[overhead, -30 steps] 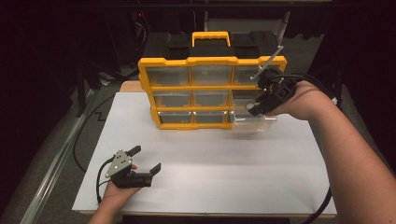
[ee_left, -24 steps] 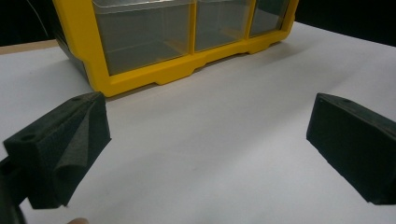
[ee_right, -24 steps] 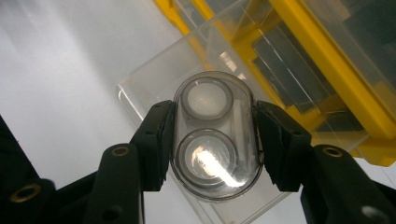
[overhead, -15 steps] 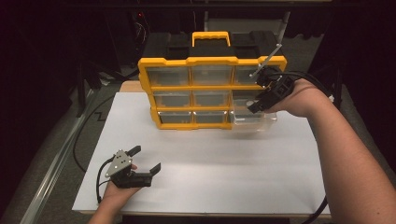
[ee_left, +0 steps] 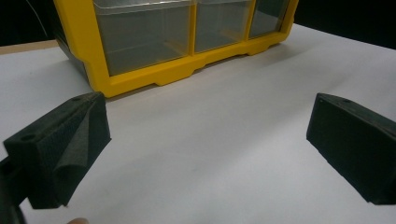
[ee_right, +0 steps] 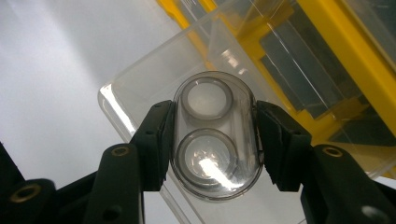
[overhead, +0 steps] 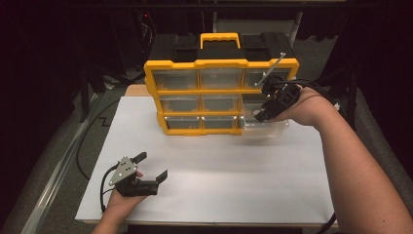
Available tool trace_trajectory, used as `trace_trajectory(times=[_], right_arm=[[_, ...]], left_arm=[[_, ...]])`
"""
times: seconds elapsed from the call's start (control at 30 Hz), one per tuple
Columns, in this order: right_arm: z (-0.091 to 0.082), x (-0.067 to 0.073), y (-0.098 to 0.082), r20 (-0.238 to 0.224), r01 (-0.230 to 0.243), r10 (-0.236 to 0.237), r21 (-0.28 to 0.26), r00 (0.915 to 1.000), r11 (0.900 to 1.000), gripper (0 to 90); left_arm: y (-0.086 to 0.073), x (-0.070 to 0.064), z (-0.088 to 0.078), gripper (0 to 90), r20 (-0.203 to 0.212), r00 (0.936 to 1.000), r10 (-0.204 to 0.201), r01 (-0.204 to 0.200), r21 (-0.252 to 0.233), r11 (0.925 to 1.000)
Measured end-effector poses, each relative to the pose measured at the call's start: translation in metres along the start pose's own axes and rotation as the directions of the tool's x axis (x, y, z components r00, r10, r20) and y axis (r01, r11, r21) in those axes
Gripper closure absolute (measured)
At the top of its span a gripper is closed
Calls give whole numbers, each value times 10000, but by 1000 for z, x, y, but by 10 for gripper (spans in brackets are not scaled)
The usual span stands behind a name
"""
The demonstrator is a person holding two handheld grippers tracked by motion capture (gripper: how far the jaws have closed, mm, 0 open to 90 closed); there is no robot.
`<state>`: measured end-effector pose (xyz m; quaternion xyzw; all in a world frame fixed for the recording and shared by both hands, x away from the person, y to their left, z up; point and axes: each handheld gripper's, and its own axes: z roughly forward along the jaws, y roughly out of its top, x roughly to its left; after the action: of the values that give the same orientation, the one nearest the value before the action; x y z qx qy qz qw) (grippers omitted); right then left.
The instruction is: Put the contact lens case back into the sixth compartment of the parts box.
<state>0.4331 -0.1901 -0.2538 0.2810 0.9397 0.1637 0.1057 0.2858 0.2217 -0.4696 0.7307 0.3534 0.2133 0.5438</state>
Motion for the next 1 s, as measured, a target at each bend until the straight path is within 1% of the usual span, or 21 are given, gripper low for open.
trace_trajectory(times=[0.03,0.17,0.2,0.27,0.4,0.5,0.53,0.57,0.6,0.63,0.67,0.8,0.87,1.0], right_arm=[[1,0,0,-53,-104,104,-2,9999,9999,500],[4,0,-1,-9,-42,42,87,10000,10000,499],[4,0,-2,-35,-97,97,74,9999,9999,499],[4,-1,-2,16,-5,5,11,10000,10000,499],[5,-3,-3,49,-104,104,-54,9999,9999,499],[4,-4,-2,38,-186,187,-241,9998,9995,494],[2,-4,-2,29,-146,147,-333,9999,9993,452],[0,-5,-1,-64,-50,47,-496,10000,9988,350],[-3,-7,1,-200,-209,199,-504,9996,9985,275],[-6,-8,1,-443,-485,463,-506,9979,9975,216],[-9,-9,1,-663,-595,558,-538,9962,9968,181],[-17,-4,-4,-591,-557,533,-408,9968,9976,143],[-19,-2,-8,-470,-559,545,-293,9974,9980,140],[-25,3,-21,-389,-611,602,-219,9974,9979,140]], left_arm=[[0,0,0,7,2,10000,-29,29,-18,10000],[0,1,-1,7,-16,10000,-61,60,-49,10000],[0,1,-1,7,-22,10000,-64,64,-24,10000],[0,1,-1,7,-19,10000,-73,73,-22,10000],[0,1,0,7,-1,10000,-41,41,-45,10000],[0,1,-1,7,-20,10000,-74,74,-58,10000],[0,1,-1,7,-26,10000,-81,81,-58,10000],[0,1,-1,8,-36,10000,-88,88,-56,9999],[0,1,-1,8,-35,9999,-97,97,-71,9999],[0,2,-1,8,-38,9999,-101,101,-72,9999],[0,2,-1,8,-40,9999,-106,106,-74,9999],[0,1,-1,8,-34,10000,-74,74,-22,10000],[0,1,0,8,-40,10000,-58,58,-27,10000],[0,2,0,8,-60,9999,-108,108,-24,9999]])
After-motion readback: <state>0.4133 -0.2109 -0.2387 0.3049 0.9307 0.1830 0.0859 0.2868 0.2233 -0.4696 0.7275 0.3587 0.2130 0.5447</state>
